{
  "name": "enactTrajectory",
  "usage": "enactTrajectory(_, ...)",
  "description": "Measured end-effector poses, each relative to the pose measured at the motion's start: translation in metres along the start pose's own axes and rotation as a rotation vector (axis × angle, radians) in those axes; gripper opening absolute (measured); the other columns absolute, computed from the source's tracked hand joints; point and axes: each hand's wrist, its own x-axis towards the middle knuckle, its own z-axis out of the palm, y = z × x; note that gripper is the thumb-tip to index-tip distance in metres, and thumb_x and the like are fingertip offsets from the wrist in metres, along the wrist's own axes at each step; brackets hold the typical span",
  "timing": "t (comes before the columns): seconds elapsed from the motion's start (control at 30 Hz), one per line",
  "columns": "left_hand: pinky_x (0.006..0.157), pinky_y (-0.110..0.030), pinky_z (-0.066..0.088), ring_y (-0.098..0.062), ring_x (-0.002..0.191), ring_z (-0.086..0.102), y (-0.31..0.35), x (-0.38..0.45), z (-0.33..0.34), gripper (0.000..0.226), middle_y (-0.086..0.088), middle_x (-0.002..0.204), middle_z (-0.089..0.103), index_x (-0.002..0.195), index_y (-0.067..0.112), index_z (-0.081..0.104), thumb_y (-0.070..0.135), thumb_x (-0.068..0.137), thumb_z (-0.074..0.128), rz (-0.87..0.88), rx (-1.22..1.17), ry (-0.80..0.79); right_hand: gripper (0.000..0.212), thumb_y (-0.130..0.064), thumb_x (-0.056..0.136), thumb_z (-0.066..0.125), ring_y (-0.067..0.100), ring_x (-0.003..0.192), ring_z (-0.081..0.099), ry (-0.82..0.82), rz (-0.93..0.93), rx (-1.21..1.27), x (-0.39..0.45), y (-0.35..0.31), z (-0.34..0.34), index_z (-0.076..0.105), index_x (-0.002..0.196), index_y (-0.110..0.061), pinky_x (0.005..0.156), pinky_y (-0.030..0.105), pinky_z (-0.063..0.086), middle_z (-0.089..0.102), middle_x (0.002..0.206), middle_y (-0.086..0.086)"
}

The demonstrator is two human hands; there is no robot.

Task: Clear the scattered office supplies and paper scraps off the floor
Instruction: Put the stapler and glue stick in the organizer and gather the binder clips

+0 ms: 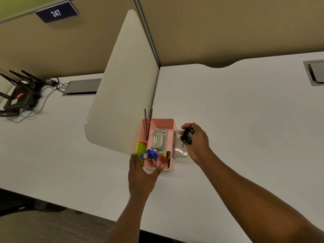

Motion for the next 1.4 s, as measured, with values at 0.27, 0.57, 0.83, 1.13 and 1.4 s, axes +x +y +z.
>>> enactTrajectory(0.27, 0.114, -0.045, 0.035, -0.021, 0.148, 0.020, 0.000, -0.001, -0.001, 0.127, 0.001, 0.163, 0.011, 0.155, 0.020, 0.006, 0.088, 0.057, 0.051, -0.003, 0.019, -0.007, 0.020, -0.037, 0.101, 0.041, 0.019, 0.103, 0.062, -0.100, -0.106, -0.378, 0.001, 0.011, 0.013, 0.055, 0.112, -0.028, 0.089, 0.033, 0.048, 0.068, 0.109, 0.003)
enactTrajectory(0.57, 0.114, -0.045, 0.035, -0.021, 0.148, 0.020, -0.001, 0.000, 0.001, 0.129, 0.001, 0.163, 0.013, 0.154, 0.020, 0.008, 0.091, 0.054, 0.047, 0.000, 0.008, 0.008, 0.034, -0.042, 0.102, 0.034, -0.005, 0.081, 0.063, -0.188, -0.285, -0.736, -0.012, 0.026, 0.006, 0.054, 0.113, -0.017, 0.057, 0.004, 0.045, 0.063, 0.097, -0.007)
enactTrajectory(0.83, 0.115, -0.043, 0.034, -0.022, 0.148, 0.020, -0.001, 0.000, 0.002, 0.129, 0.000, 0.163, 0.012, 0.155, 0.020, 0.006, 0.092, 0.054, 0.042, -0.007, 0.047, 0.008, 0.060, -0.065, 0.088, 0.014, 0.012, 0.071, 0.058, -0.121, -0.578, -1.474, -0.021, 0.029, 0.000, 0.056, 0.085, -0.022, 0.067, 0.029, 0.051, 0.059, 0.076, -0.005)
enactTrajectory(1.13, 0.116, -0.040, 0.032, -0.020, 0.148, 0.019, 0.000, -0.002, 0.000, 0.130, 0.001, 0.163, 0.011, 0.155, 0.018, 0.007, 0.091, 0.055, 0.046, 0.004, 0.018, 0.014, 0.053, -0.062, 0.095, 0.032, 0.010, 0.060, 0.055, 0.017, -0.440, -1.520, -0.015, 0.014, -0.004, 0.055, 0.064, -0.025, 0.055, 0.023, 0.038, 0.055, 0.066, -0.008)
enactTrajectory(1.4, 0.117, -0.041, 0.031, -0.019, 0.149, 0.016, 0.003, -0.003, -0.002, 0.128, 0.001, 0.163, 0.010, 0.155, 0.019, 0.006, 0.086, 0.057, 0.053, -0.002, -0.022, 0.006, 0.023, -0.042, 0.097, 0.041, 0.007, 0.080, 0.056, 0.136, -0.156, -1.001, -0.006, 0.040, -0.025, 0.053, 0.091, -0.024, 0.064, 0.028, 0.040, 0.061, 0.093, -0.005)
